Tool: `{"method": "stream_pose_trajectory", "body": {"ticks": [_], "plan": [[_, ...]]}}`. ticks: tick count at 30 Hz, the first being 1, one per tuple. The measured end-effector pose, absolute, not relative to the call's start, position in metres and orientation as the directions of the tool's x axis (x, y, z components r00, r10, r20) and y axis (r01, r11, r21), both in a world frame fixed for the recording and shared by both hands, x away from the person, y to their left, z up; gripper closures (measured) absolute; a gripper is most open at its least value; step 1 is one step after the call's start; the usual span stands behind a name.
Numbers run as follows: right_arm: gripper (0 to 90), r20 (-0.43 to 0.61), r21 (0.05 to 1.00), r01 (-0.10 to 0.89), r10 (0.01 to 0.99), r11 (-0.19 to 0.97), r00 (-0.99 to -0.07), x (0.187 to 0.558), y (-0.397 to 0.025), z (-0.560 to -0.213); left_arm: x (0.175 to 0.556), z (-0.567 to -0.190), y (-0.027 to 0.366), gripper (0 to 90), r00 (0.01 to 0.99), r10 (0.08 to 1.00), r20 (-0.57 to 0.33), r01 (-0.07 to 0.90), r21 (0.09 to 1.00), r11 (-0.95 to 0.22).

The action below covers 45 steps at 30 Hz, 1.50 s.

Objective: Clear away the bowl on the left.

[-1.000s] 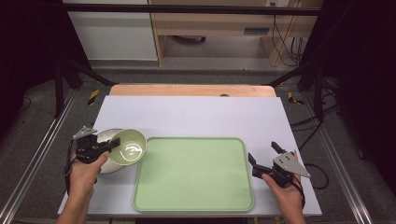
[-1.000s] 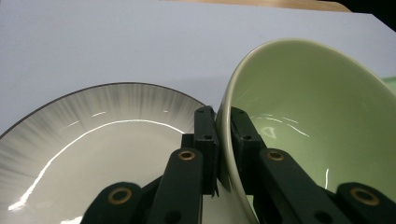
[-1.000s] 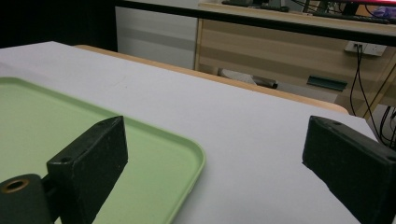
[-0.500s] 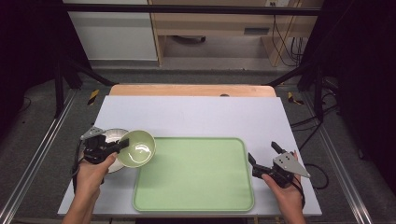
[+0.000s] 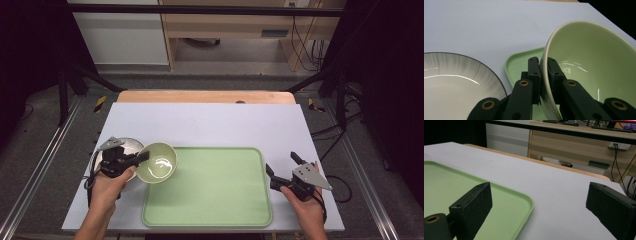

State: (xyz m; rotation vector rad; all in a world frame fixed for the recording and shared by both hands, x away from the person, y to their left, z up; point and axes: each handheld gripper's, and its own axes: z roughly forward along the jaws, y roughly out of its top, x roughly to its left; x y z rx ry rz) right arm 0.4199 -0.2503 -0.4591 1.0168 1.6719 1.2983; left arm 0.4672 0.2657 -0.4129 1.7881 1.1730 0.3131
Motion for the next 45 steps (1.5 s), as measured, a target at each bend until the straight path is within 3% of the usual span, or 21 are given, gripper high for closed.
{"method": "stream_pose_trajectory", "body": {"ticks": [45], "plan": [[7.0,-0.097,0.978,0.134,0.918,0.159,-0.384,0.420,-0.249,-0.459,0.465,-0.413,0.220,83.3,0.589,0.768,-0.252,0.564,0.809,-0.167]]}}
